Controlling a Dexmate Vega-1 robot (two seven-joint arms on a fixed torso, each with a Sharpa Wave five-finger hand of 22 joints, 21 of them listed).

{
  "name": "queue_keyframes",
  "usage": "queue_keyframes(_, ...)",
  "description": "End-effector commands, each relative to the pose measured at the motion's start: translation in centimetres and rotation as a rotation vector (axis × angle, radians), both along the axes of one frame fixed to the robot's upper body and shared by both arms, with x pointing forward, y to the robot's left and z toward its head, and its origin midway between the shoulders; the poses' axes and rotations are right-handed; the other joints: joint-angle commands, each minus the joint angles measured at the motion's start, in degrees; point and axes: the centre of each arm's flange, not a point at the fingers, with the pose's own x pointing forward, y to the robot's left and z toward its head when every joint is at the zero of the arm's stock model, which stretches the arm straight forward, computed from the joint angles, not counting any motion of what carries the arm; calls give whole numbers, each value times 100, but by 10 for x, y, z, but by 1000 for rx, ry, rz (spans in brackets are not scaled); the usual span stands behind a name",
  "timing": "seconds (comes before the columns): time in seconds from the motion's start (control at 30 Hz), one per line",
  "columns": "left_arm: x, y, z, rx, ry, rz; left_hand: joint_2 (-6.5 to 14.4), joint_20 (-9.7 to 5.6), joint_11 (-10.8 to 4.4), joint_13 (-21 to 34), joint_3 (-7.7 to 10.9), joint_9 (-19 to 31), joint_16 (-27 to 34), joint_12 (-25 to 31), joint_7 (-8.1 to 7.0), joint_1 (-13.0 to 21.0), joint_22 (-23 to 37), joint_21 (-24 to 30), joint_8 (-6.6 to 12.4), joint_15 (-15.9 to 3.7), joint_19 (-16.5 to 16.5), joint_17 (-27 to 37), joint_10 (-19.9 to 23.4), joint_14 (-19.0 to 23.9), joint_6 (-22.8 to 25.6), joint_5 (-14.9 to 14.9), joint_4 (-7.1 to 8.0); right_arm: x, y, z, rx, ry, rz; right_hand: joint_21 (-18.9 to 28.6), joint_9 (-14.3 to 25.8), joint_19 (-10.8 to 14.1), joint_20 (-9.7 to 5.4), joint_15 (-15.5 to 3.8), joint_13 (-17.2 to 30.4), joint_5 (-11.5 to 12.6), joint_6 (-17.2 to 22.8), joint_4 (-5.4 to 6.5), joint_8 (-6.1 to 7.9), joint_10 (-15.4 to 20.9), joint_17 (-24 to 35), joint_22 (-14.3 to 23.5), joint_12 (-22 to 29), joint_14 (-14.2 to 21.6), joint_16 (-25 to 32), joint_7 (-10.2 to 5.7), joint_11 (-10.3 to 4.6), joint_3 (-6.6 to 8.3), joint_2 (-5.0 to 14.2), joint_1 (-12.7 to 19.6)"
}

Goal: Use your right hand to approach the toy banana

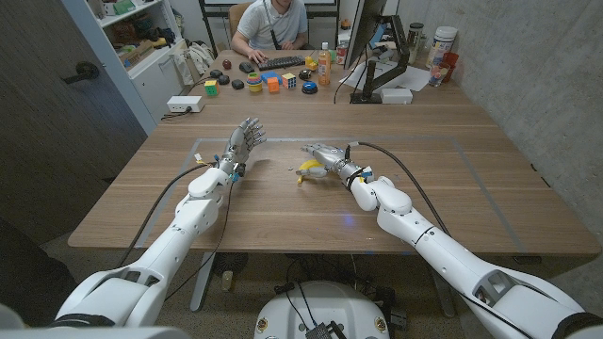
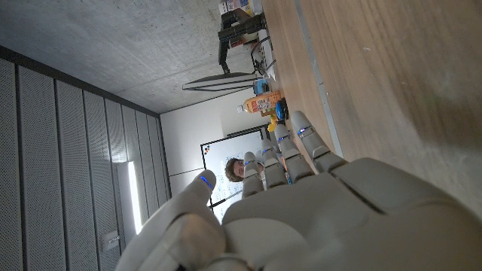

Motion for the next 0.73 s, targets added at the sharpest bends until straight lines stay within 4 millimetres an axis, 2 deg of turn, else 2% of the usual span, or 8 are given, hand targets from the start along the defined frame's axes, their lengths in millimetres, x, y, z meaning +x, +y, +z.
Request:
queue_keyframes(0.03, 5, -1, 0, 1, 10, 0, 112, 3, -7, 27, 41, 15, 29, 31, -44, 3, 26, 31, 31, 18, 42, 27, 48, 42, 16, 23, 2, 3, 0, 0, 9, 13, 22, 22, 21, 101, 25, 27, 34, 21, 48, 16, 21, 6, 23, 13, 20, 38, 14, -16, -7, -72, -16, -34)
queue_keyframes(0.4, 10, -3, 2, 6, 14, -4, 112, 3, -7, 27, 41, 15, 29, 31, -44, 3, 26, 31, 31, 18, 42, 27, 48, 42, 16, 23, 2, 8, -2, 1, 12, 22, 21, 5, 26, 164, 31, 12, 35, 15, 75, 49, 20, 54, 25, 7, 33, 62, 11, -12, 17, -137, -45, -97)
queue_keyframes(0.73, 15, -7, 5, 11, 16, -11, 112, 3, -7, 27, 41, 15, 29, 31, -44, 3, 26, 31, 31, 18, 42, 27, 48, 42, 16, 23, 2, 10, -4, 3, 22, 23, 21, -18, 28, 185, 33, -34, 34, 19, 100, 58, 23, 83, 23, 3, 38, 71, 5, -15, -20, -164, -43, -104)
